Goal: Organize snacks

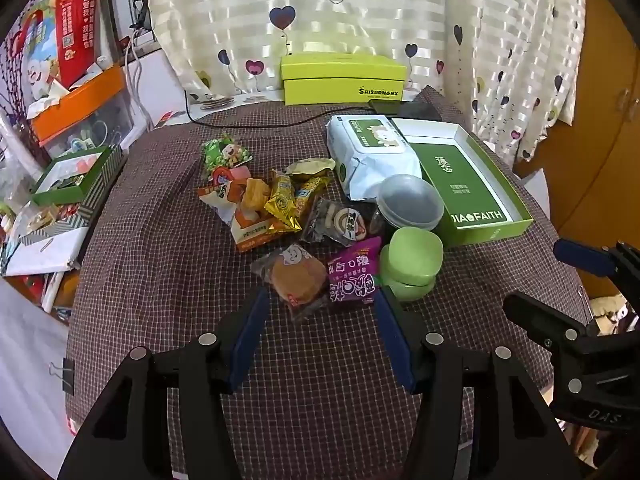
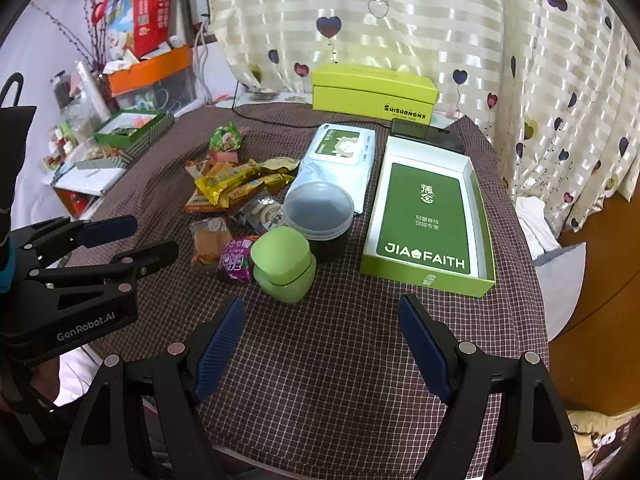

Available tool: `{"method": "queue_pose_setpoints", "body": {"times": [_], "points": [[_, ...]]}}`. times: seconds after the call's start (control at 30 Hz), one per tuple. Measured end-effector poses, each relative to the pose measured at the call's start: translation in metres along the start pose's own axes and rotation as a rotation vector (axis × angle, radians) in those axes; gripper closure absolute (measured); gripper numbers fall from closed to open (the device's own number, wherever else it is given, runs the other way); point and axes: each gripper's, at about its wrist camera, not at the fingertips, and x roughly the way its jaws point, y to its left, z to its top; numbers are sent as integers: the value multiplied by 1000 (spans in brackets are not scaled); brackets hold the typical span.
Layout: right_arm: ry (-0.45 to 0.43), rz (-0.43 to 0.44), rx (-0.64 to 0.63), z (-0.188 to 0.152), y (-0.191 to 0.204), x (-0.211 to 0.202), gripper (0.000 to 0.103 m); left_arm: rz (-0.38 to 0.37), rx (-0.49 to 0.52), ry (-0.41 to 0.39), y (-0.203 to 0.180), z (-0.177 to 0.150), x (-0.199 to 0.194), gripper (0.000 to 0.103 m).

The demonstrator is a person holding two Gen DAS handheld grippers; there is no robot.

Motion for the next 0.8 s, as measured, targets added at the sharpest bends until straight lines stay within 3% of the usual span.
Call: {"method": "queue_pose_setpoints", "body": {"times": [0.8], "points": [[0,3,-4,-1,2,-2,23,4,-8,-5,2,-2,-3,46]]}}
